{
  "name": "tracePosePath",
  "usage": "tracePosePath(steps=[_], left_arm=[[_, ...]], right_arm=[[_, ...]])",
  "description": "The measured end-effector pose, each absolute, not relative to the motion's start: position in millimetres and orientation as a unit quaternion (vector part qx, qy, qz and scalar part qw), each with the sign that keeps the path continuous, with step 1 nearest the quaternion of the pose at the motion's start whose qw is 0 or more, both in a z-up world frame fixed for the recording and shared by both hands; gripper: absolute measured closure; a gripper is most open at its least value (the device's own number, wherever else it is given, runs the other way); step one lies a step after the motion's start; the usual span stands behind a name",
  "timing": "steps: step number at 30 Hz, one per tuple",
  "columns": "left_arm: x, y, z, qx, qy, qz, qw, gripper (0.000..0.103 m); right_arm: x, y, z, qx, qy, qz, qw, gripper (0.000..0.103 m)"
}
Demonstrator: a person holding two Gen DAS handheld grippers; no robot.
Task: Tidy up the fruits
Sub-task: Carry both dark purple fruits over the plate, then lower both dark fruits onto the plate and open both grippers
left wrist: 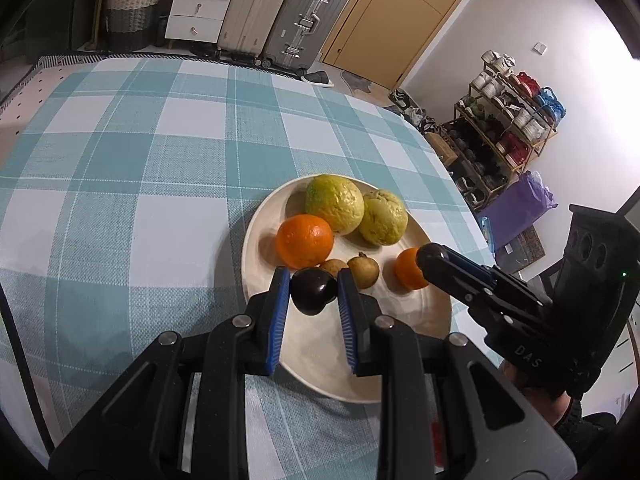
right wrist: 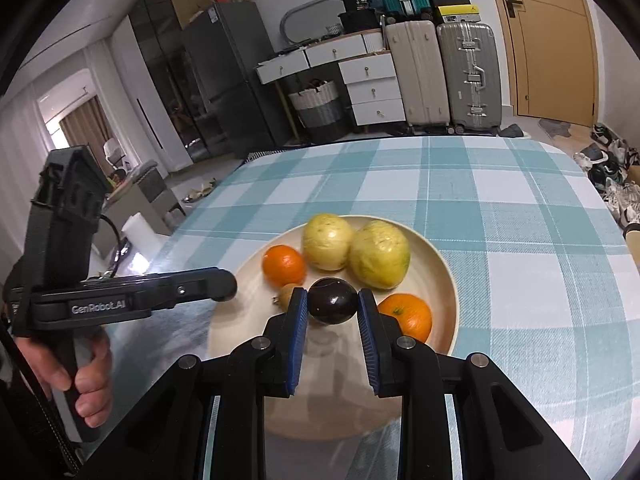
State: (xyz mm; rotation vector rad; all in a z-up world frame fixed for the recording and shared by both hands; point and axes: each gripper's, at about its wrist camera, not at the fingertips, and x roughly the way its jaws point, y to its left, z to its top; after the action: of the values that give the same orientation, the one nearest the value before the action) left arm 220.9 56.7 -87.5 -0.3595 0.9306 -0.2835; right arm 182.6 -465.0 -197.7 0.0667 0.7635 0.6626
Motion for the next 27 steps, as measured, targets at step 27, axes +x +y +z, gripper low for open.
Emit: tracePosePath(steps=[27], left_arm=[[232,52,-84,-0.163,0.446,-0.118,0.872,0.058]], right_arm=[[189,-452,-197,0.01,0.347,0.307,0.886,0.054]])
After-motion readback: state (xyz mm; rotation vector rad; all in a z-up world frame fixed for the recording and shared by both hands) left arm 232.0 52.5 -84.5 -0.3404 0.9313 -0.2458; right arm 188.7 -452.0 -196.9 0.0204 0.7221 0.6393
